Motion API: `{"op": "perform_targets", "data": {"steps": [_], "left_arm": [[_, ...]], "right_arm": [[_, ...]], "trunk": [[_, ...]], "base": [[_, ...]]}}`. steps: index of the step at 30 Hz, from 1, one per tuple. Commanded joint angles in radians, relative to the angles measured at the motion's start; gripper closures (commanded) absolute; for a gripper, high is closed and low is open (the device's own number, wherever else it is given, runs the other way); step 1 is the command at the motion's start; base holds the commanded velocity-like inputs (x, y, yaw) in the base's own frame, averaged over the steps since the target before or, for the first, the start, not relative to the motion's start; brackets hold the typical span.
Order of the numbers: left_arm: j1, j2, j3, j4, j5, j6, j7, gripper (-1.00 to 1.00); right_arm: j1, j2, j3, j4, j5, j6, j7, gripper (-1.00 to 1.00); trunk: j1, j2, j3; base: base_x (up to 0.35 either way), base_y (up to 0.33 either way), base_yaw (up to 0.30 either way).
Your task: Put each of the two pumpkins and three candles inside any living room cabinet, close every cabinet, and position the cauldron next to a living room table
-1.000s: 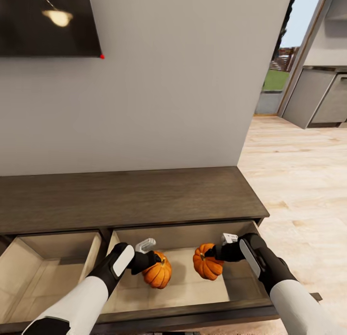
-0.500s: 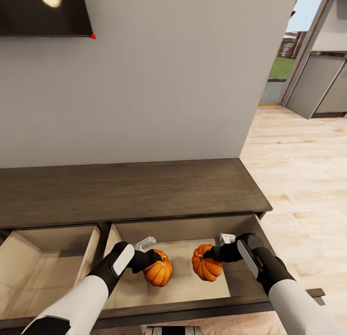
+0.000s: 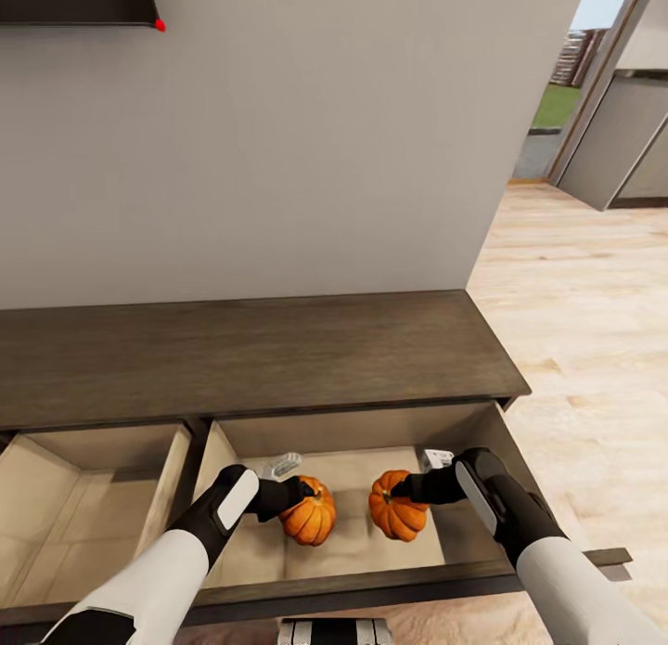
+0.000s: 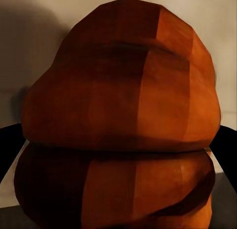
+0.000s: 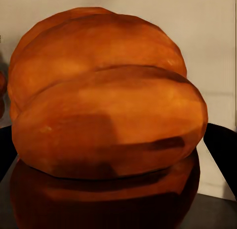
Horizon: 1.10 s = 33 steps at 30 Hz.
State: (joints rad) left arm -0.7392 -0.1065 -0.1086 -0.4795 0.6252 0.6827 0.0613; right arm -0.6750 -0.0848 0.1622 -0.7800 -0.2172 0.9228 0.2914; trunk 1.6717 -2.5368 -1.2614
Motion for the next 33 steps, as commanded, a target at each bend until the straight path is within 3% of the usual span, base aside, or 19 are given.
{"op": "perform_targets", "data": {"steps": [1, 4, 17, 22, 29, 33], "left_arm": [[0.000, 0.001, -0.004, -0.002, 0.010, 0.003, 0.005, 1.00], [0.000, 0.001, -0.005, -0.007, 0.010, 0.002, 0.005, 1.00], [0.000, 0.003, -0.005, -0.010, 0.010, 0.003, 0.004, 1.00], [0.000, 0.004, -0.005, -0.011, 0.010, 0.002, 0.004, 1.00], [0.000, 0.004, -0.005, -0.012, 0.010, 0.002, 0.004, 1.00], [0.000, 0.004, -0.005, -0.012, 0.010, 0.002, 0.005, 1.00]], "right_arm": [[-0.002, -0.001, 0.003, -0.001, -0.008, 0.004, 0.000, 1.00], [-0.008, -0.001, 0.003, -0.001, -0.008, 0.004, 0.000, 1.00], [-0.015, -0.001, 0.003, -0.001, -0.008, 0.004, 0.000, 1.00], [-0.016, -0.002, 0.003, -0.001, -0.008, 0.004, 0.000, 1.00], [-0.016, -0.002, 0.003, -0.001, -0.008, 0.004, 0.000, 1.00], [-0.016, -0.002, 0.003, -0.001, -0.008, 0.004, 0.000, 1.00]], "trunk": [[0.000, 0.000, -0.001], [0.000, 0.000, -0.001], [0.006, -0.003, -0.051], [0.006, -0.003, -0.051], [0.009, -0.005, -0.078], [0.009, -0.005, -0.078]], "base": [[0.000, 0.000, 0.000], [0.000, 0.000, 0.000], [0.000, 0.000, 0.000], [0.000, 0.000, 0.000], [0.000, 0.000, 0.000], [0.000, 0.000, 0.000]]}}
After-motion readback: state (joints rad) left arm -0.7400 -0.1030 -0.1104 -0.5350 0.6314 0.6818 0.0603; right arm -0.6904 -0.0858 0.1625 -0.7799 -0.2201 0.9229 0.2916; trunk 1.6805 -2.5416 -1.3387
